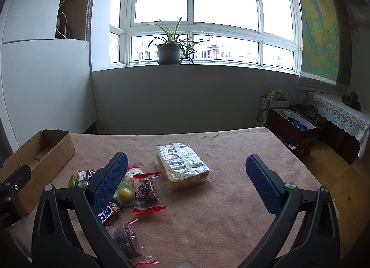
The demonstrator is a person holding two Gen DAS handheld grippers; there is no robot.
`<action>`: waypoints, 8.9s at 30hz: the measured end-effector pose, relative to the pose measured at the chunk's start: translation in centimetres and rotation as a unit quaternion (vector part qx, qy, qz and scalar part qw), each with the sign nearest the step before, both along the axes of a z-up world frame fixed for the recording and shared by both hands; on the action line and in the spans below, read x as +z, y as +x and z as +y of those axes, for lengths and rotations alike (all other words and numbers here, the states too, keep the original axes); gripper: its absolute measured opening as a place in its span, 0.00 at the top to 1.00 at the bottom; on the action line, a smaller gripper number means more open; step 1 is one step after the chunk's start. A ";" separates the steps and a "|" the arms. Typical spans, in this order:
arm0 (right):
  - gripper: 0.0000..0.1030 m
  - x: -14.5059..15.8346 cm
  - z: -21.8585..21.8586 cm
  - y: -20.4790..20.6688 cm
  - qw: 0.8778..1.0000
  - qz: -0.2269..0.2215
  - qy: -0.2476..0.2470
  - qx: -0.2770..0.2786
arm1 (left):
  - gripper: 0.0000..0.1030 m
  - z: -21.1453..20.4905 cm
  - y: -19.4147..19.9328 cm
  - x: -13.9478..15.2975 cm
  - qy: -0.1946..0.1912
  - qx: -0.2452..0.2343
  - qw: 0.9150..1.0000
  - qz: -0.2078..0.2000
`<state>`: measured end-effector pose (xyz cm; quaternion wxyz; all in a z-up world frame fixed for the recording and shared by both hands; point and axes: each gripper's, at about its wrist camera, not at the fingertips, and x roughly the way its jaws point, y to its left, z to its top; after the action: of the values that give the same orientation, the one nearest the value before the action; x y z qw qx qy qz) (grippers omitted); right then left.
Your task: Organize snacks
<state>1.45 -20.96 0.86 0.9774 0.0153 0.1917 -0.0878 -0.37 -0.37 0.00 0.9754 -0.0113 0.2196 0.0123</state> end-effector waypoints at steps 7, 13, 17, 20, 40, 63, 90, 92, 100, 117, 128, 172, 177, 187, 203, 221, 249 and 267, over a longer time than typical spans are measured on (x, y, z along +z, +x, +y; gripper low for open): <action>0.00 -0.1 0.3 0.0 1.000 0.002 -0.001 0.001 | 0.00 0.0 -0.1 0.0 0.000 0.001 1.000 0.001; 0.00 -0.3 0.3 0.0 1.000 0.004 -0.001 0.002 | 0.00 0.0 -0.1 0.1 0.000 0.000 1.000 0.001; 0.00 -0.3 0.2 0.0 1.000 0.005 -0.001 0.002 | 0.00 0.0 -0.1 0.0 0.000 -0.001 1.000 0.002; 0.00 -0.3 0.2 0.0 1.000 0.006 0.000 0.003 | 0.01 0.0 -0.1 0.0 0.001 -0.001 1.000 0.003; 0.00 -1.1 0.2 -0.1 1.000 0.013 -0.007 0.004 | 0.01 -0.2 0.0 -0.4 0.006 -0.011 1.000 0.007; 0.00 -3.5 -1.4 0.0 0.996 0.063 0.030 0.062 | 0.03 1.1 0.8 -1.6 -0.004 -0.030 0.999 0.036; 0.37 -9.4 2.9 0.1 0.960 0.179 0.074 0.200 | 0.56 -4.3 4.2 -6.9 -0.009 -0.169 0.968 0.185; 0.38 -9.4 2.9 0.2 0.960 0.181 0.076 0.200 | 0.62 -4.7 4.6 -7.1 -0.006 -0.175 0.966 0.190; 0.42 -9.8 2.4 0.4 0.955 0.190 0.087 0.210 | 0.62 -5.5 5.6 -7.6 -0.012 -0.199 0.957 0.211; 0.58 -10.8 1.4 1.1 0.936 0.214 0.142 0.240 | 0.75 -7.2 6.1 -8.4 -0.004 -0.229 0.947 0.224; 0.68 -10.5 1.0 0.8 0.936 0.205 0.166 0.234 | 0.78 -6.6 5.4 -8.2 0.002 -0.216 0.953 0.214; 0.68 -1.8 22.0 9.9 0.921 0.133 0.127 0.344 | 0.84 13.9 2.8 -2.7 -0.079 0.002 0.994 0.076; 0.66 -3.2 25.3 11.5 0.916 0.157 0.109 0.354 | 0.87 15.8 3.8 -3.7 -0.093 0.020 0.991 0.091; 0.24 -2.8 24.3 11.1 0.920 0.144 0.126 0.342 | 0.82 17.2 3.0 -3.1 -0.098 0.043 0.991 0.076; 0.20 -0.5 11.5 8.4 0.947 0.115 0.132 0.269 | 0.62 11.9 3.0 -2.3 -0.077 -0.008 0.995 0.067; 0.20 -4.6 0.4 7.3 0.962 0.155 0.117 0.191 | 0.62 2.9 3.9 -5.0 -0.049 -0.111 0.983 0.141; 0.38 -8.3 1.7 9.3 0.958 0.215 0.065 0.179 | 0.80 -1.6 6.5 -8.6 -0.019 -0.152 0.962 0.227; 0.65 -8.5 1.1 9.2 0.955 0.219 0.091 0.177 | 0.83 -1.4 6.2 -8.3 -0.018 -0.147 0.964 0.221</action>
<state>10.67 -19.85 -7.63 0.9057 0.0508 0.4079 0.1036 5.86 -1.77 -8.33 0.8935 0.0065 0.4290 -0.1330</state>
